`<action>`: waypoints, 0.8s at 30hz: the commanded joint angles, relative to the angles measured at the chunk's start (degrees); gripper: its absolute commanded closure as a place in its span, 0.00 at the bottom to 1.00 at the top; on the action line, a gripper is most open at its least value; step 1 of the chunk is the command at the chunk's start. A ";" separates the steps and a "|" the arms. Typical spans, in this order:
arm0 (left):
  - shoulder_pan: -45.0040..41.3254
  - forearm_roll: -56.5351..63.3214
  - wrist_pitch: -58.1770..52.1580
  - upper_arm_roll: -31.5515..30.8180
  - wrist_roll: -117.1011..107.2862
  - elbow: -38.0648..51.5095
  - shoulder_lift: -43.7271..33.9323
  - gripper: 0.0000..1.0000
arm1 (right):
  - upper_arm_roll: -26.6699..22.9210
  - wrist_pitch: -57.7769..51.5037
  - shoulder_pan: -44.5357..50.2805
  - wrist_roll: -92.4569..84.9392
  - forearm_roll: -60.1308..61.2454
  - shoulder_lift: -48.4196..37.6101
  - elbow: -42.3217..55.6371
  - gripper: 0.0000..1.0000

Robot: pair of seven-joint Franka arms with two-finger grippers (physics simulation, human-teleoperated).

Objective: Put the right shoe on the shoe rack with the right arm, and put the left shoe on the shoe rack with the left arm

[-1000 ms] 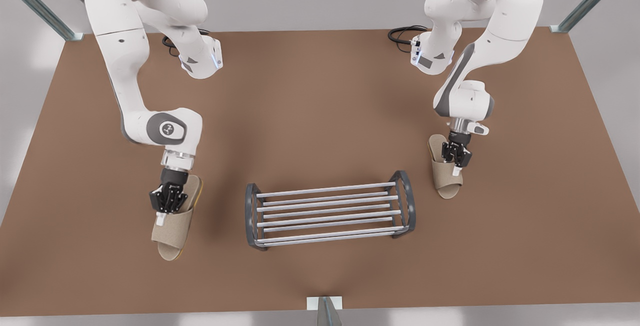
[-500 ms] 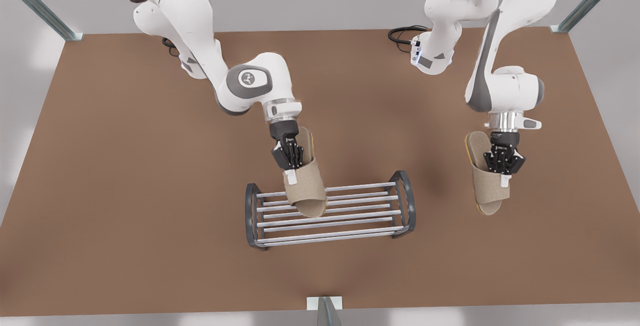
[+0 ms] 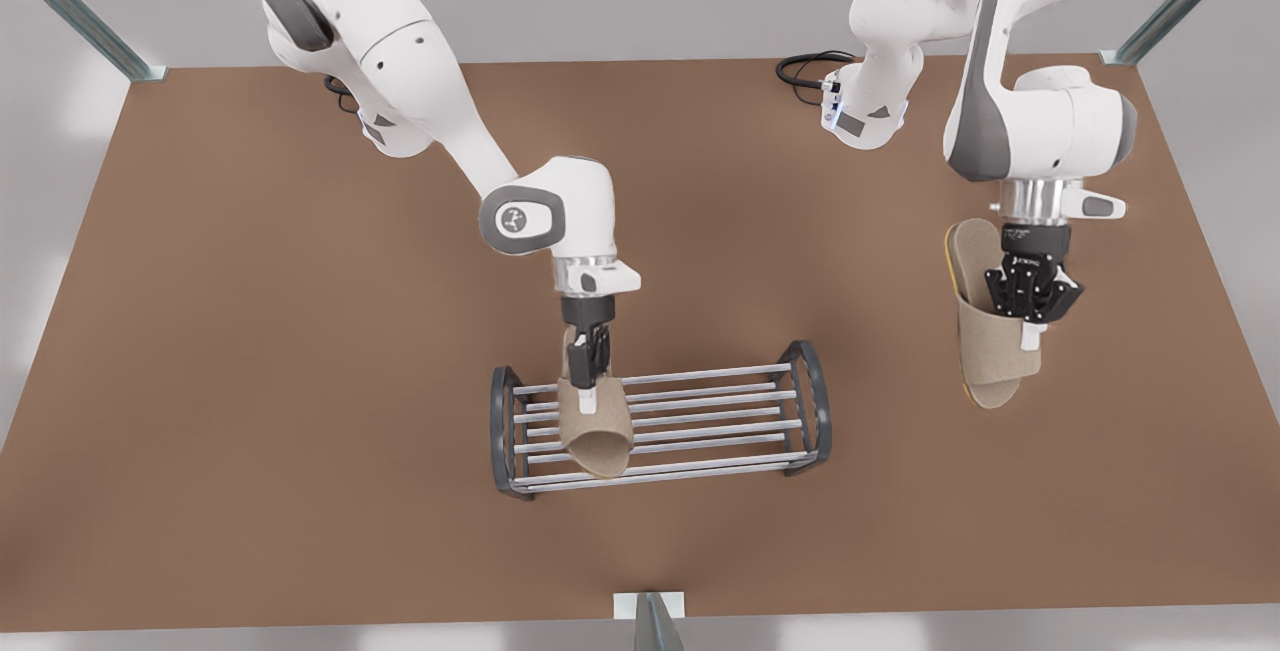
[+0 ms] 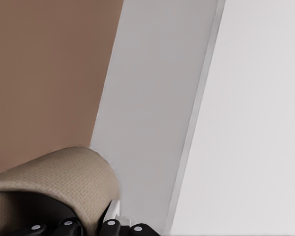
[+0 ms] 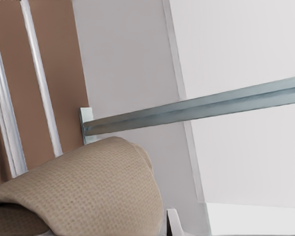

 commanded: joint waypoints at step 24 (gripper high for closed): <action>-49.30 10.17 2.12 8.00 -1.67 29.94 24.39 0.79 | -10.68 -45.38 -32.77 -10.94 72.05 -25.35 -13.14 0.00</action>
